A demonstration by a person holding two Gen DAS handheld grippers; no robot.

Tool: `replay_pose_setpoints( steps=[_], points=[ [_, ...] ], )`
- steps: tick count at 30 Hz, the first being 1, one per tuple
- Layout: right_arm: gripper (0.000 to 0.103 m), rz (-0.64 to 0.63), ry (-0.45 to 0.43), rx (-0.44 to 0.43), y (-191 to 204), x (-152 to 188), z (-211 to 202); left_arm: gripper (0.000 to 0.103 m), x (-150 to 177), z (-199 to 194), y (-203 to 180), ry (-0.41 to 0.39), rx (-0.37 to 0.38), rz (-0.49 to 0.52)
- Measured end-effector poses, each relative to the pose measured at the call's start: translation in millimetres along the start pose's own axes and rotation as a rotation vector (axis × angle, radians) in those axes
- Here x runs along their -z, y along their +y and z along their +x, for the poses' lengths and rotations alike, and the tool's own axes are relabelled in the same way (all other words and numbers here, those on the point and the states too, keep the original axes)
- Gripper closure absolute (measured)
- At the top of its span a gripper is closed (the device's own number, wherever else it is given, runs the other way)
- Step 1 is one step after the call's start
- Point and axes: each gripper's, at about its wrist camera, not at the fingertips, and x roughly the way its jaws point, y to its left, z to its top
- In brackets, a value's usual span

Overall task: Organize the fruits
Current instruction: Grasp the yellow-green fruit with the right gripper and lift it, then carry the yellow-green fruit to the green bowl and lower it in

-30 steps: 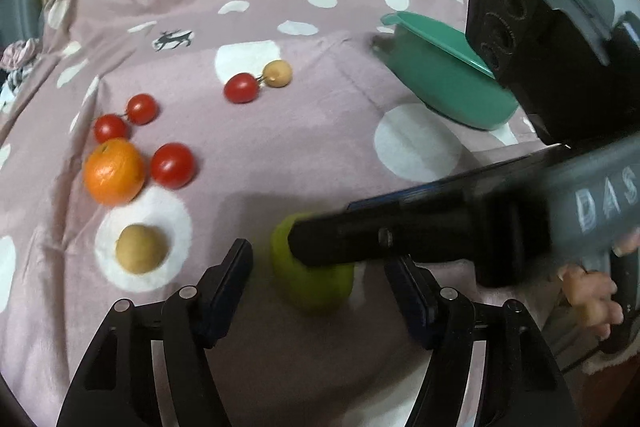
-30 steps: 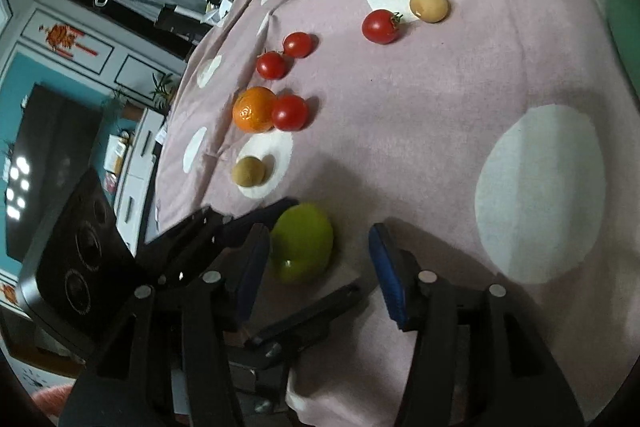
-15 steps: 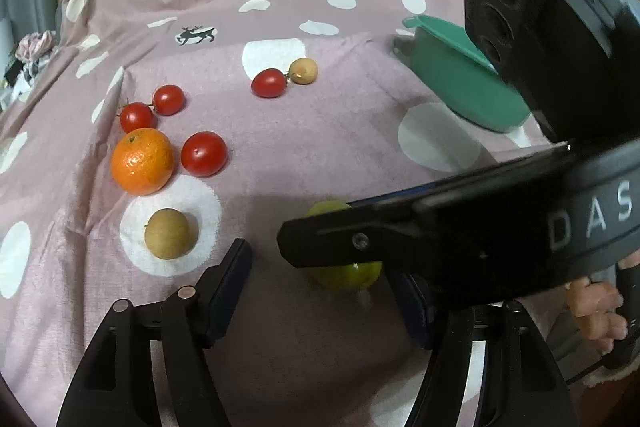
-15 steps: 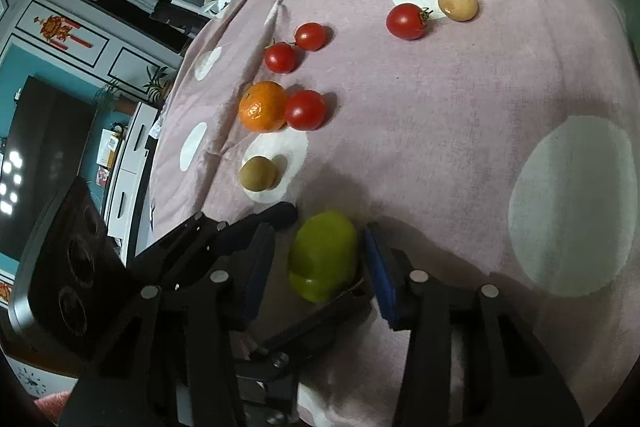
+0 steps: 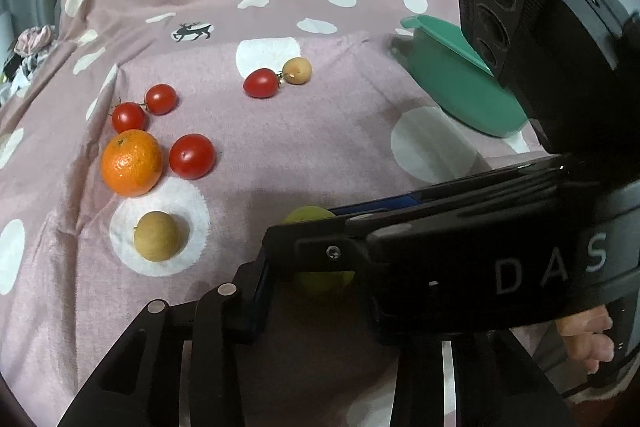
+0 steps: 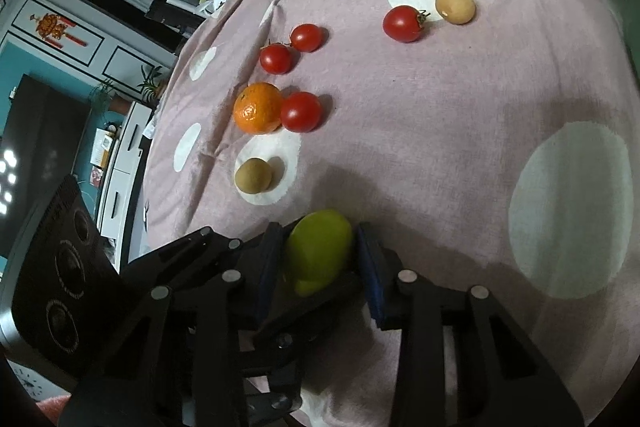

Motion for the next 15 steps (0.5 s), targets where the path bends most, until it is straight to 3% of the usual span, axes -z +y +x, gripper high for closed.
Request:
replay_pose_setpoints(
  steps=[8,15],
  points=[
    [0.065,0.009,-0.038,-0.016,-5,5,-16,0.065,-7,-5,-14,-0.013,0.004,0.028],
    [0.065,0.037,-0.256,-0.036,-36,8,-100,0.065,-61,-13,-74,-0.078,0.071,0.139]
  ],
)
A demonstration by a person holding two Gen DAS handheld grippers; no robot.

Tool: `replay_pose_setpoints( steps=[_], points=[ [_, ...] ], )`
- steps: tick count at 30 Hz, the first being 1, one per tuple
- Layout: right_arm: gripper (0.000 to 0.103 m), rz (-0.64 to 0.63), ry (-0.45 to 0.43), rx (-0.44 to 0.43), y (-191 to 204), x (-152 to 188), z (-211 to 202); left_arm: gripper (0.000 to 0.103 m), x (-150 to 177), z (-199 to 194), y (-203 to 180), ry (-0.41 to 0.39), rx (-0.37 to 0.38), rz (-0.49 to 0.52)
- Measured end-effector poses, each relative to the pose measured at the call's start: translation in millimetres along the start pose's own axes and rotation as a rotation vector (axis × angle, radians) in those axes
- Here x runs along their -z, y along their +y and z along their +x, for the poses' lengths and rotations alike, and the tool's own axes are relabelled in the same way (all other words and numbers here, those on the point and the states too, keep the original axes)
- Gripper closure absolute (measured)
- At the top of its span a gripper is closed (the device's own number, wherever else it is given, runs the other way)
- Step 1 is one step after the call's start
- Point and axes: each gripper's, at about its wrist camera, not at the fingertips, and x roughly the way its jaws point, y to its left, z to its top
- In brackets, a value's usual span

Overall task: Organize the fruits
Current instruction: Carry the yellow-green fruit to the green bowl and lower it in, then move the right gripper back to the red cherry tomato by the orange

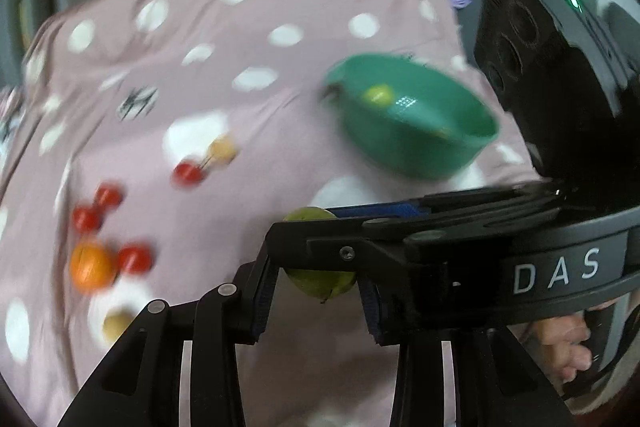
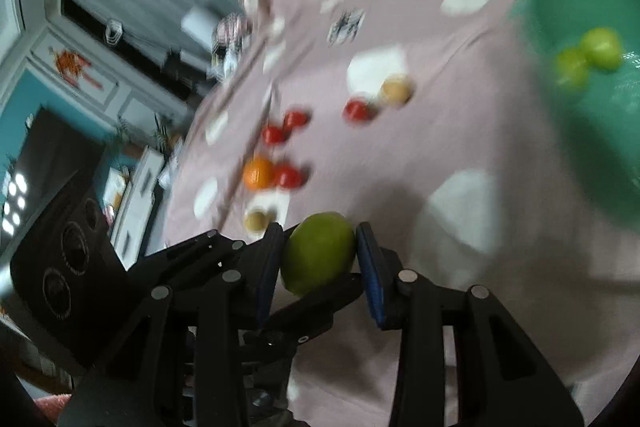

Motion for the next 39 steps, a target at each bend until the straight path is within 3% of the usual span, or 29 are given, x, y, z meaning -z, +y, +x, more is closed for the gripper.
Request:
replay_pose_setpoints(
  steps=[5,9,12,16,18,26,29,30,31,33,36,37,39],
  points=[
    [0.064,0.050,-0.217,0.065,-41,-18,-73,0.065,-64,25,-63,-0.019,0.084,0.130],
    [0.064,0.128,-0.335,0.078,-87,-24,-107,0.065,-90,53,-104,-0.019,0.110,0.200],
    [0.065,0.207,-0.348,0.031,-118,-23,-113,0.065,-95,72,-117,-0.002,0.104,0.205],
    [0.067,0.260,-0.355,0.001,-142,-21,-114,0.065,-99,91,-114,0.031,0.169,0.146],
    [0.067,0.256,-0.361,0.020,-145,-19,-115,0.065,-99,96,-114,0.035,0.199,0.127],
    [0.071,0.327,-0.404,0.048,-157,-11,-124,0.065,-100,104,-120,0.032,0.189,0.098],
    [0.055,0.366,-0.446,0.041,-160,-7,-130,0.063,-101,106,-115,0.005,0.088,0.103],
    [0.040,0.370,-0.465,0.019,-161,-7,-133,0.050,-102,108,-110,0.009,0.077,0.076],
    [0.025,0.376,-0.485,-0.015,-161,-7,-136,0.029,-103,106,-104,0.016,0.081,0.036],
    [0.009,0.413,-0.528,-0.110,-164,-5,-143,0.006,-101,97,-88,0.003,0.147,-0.061],
    [0.000,0.444,-0.566,-0.128,-159,0,-151,0.004,-97,75,-67,-0.042,0.212,-0.135],
    [0.000,0.440,-0.576,-0.112,-155,-1,-152,0.003,-95,68,-61,-0.054,0.207,-0.144],
    [0.000,0.421,-0.576,-0.099,-145,-2,-152,0.003,-89,53,-49,-0.058,0.125,-0.155]
  ],
)
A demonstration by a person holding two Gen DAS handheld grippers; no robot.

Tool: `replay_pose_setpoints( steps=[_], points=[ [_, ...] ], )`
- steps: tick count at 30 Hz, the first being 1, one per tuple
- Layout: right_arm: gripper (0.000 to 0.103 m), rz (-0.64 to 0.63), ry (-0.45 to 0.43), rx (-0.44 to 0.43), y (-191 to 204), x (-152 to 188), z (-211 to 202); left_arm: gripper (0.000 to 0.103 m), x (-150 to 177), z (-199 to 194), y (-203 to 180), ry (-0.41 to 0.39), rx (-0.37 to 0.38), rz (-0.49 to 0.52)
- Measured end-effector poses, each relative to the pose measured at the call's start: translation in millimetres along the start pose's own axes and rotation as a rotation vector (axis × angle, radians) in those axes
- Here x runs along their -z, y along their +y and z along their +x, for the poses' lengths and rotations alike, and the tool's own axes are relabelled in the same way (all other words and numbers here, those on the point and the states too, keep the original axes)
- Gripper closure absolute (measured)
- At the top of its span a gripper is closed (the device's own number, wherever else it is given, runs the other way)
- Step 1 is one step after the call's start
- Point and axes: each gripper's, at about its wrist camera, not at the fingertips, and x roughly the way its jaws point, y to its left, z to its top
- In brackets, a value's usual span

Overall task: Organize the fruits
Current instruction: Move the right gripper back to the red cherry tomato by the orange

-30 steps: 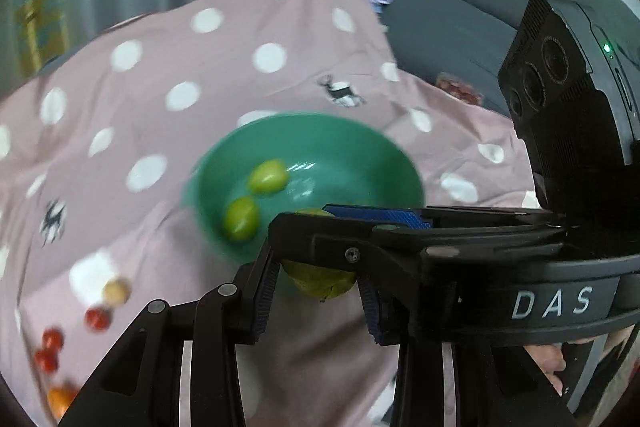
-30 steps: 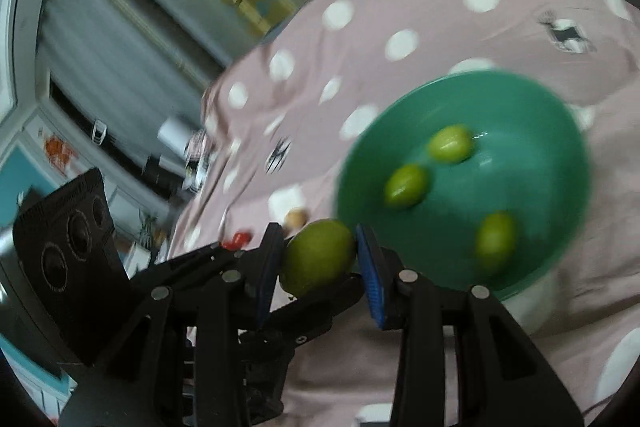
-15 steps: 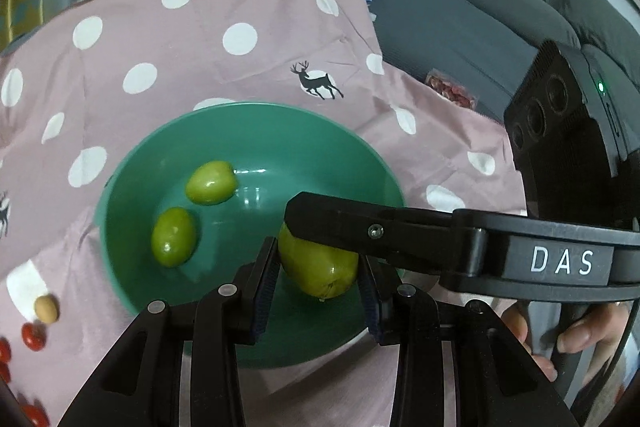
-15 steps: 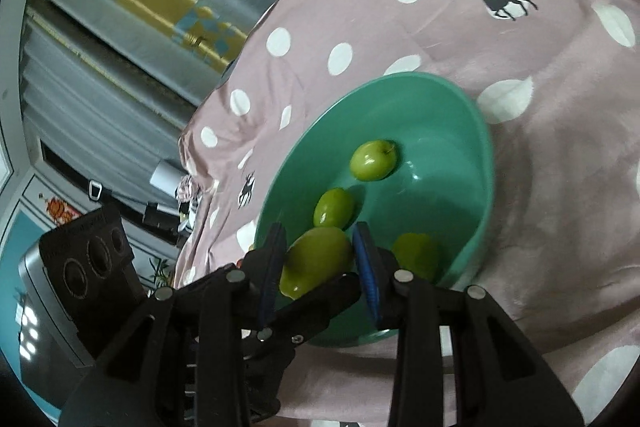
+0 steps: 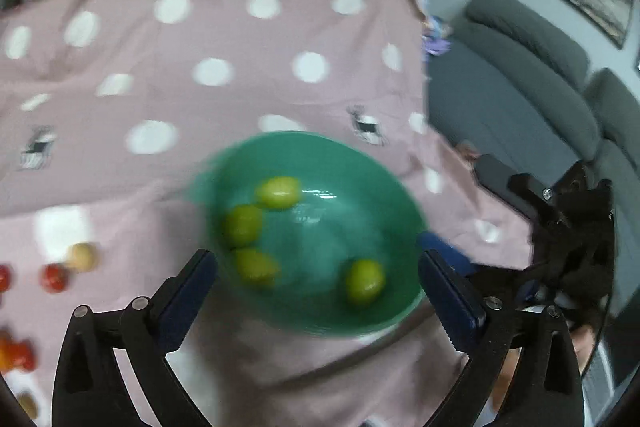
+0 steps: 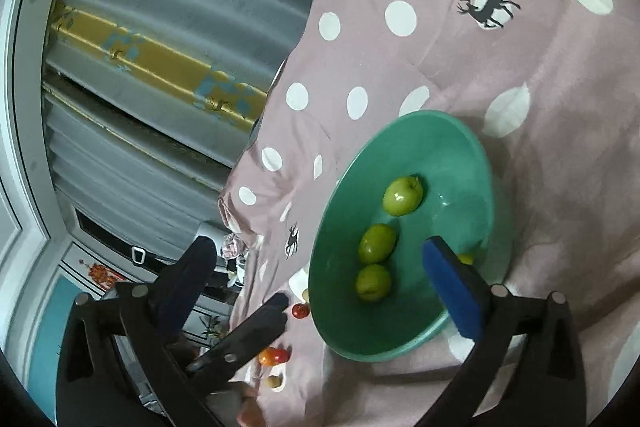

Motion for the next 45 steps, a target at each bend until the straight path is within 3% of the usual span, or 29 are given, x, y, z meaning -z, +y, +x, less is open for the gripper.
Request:
replay_pose_setpoints(
  steps=[2,7,11,14,17,19,22,26,29,34,36,37,39,42,45],
  points=[
    [0.000,-0.010,0.026,-0.030,10,5,9,0.003,8,-18,12,-0.005,-0.108,-0.004],
    [0.000,-0.103,0.110,-0.058,47,26,34,0.003,37,-64,51,-0.008,-0.190,0.033],
    [0.000,-0.213,0.186,-0.055,79,53,60,0.003,70,-97,93,-0.059,-0.298,-0.019],
    [0.000,-0.260,0.223,-0.058,97,73,80,0.003,95,-114,134,-0.078,-0.344,-0.116],
    [0.000,-0.306,0.273,-0.079,110,91,107,0.003,109,-119,174,-0.074,-0.344,-0.260],
    [0.000,-0.356,0.326,-0.047,118,104,130,0.003,110,-117,188,-0.044,-0.335,-0.303],
    [0.000,-0.430,0.401,0.012,127,128,163,0.003,114,-119,196,-0.057,-0.327,-0.303],
    [0.001,-0.436,0.518,0.034,131,155,204,0.003,115,-109,188,-0.021,-0.322,-0.217],
    [0.010,-0.461,0.588,0.071,133,173,232,0.003,120,-111,182,-0.025,-0.303,-0.187],
    [0.037,-0.608,0.735,0.245,131,210,264,0.003,129,-104,182,0.019,-0.330,-0.169],
    [0.043,-0.677,0.706,0.274,134,216,262,0.003,131,-106,186,0.008,-0.330,-0.186],
    [0.055,-0.678,0.704,0.275,134,217,264,0.003,132,-109,188,-0.009,-0.311,-0.192],
    [0.068,-0.665,0.718,0.255,133,219,269,0.003,132,-111,190,-0.011,-0.293,-0.204],
    [0.073,-0.757,0.707,0.280,139,230,270,0.003,132,-112,190,-0.009,-0.292,-0.214],
    [0.078,-0.724,0.705,0.270,135,226,268,0.003,131,-110,188,-0.002,-0.304,-0.211]
  ],
)
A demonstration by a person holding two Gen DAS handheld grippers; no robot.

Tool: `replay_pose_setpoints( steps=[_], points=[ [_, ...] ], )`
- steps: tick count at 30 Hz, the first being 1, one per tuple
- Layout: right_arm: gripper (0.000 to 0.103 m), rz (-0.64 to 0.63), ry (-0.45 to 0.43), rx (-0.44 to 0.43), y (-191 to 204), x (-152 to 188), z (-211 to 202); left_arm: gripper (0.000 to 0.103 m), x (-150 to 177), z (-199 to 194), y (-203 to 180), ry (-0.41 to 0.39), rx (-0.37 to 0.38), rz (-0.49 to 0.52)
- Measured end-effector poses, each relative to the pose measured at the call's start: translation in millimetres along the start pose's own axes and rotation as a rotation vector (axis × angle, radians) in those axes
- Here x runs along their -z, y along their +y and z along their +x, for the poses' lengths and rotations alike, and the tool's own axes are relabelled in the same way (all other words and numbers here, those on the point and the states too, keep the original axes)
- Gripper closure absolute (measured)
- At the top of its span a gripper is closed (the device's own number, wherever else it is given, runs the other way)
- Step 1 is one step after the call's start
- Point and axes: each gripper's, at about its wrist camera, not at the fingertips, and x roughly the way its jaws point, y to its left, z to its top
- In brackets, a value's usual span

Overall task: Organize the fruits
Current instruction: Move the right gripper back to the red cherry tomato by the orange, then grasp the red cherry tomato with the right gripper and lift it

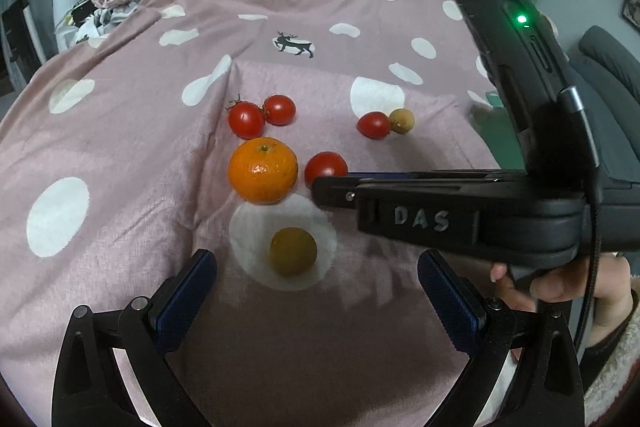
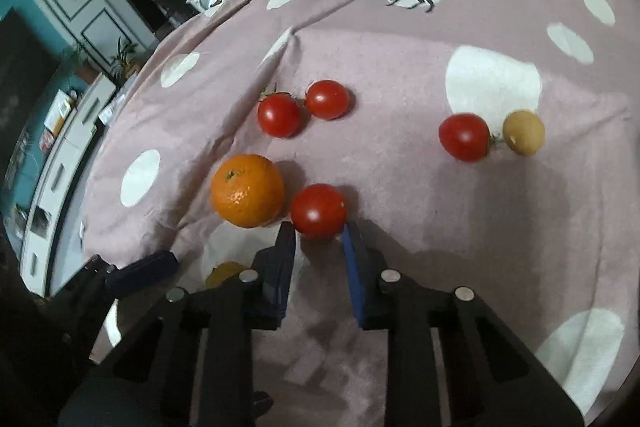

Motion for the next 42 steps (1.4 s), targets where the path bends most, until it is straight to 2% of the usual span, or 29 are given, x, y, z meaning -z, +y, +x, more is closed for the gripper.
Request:
replay_pose_setpoints(
  steps=[3,5,7,10,13,14,16,19,20,24,26,27,30,33,38,42],
  points=[
    [0.079,0.057,-0.024,-0.013,-15,-1,-9,0.003,-6,-2,1,-0.018,-0.004,0.008],
    [0.085,0.091,-0.062,-0.031,-26,-2,-20,0.003,-14,-8,5,-0.053,-0.028,0.024],
    [0.087,0.110,-0.088,-0.067,-35,-3,-32,0.003,-23,-13,7,-0.091,-0.052,0.039],
    [0.084,0.133,-0.131,-0.052,-51,-2,-53,0.003,-49,-14,8,-0.130,-0.055,0.118],
    [0.084,0.140,-0.138,-0.062,-64,0,-63,0.003,-65,-2,6,-0.107,-0.107,0.200],
    [0.081,0.151,-0.133,-0.062,-66,-1,-63,0.003,-70,1,8,-0.102,-0.103,0.199],
    [0.066,0.153,-0.130,-0.054,-66,-1,-58,0.003,-78,6,13,-0.077,-0.056,0.177],
    [0.048,0.088,-0.131,-0.027,-58,-2,-48,0.003,-77,1,19,-0.114,-0.020,0.138],
    [0.047,0.062,-0.120,-0.011,-53,-2,-44,0.003,-75,0,23,-0.118,-0.012,0.123],
    [0.049,-0.053,-0.088,0.065,-32,-2,-28,0.003,-71,0,28,-0.103,-0.091,0.131],
    [0.052,-0.050,-0.070,0.049,-30,-5,-23,0.003,-67,-3,32,-0.106,-0.086,0.127],
    [0.059,-0.039,-0.062,0.053,-30,-7,-20,0.003,-65,-5,35,-0.104,-0.071,0.114],
    [0.063,-0.055,-0.009,0.065,-24,-8,-9,0.003,-60,-7,40,-0.095,-0.065,0.100],
    [0.074,-0.080,-0.012,0.123,-16,-7,-6,0.003,-56,-8,43,-0.088,-0.081,0.094],
    [0.074,0.006,-0.066,0.096,-33,-6,-18,0.003,-57,-10,42,-0.103,-0.059,0.100],
    [0.074,0.054,-0.102,0.091,-48,-1,-38,0.003,-69,0,26,-0.127,-0.046,0.198]
  ],
)
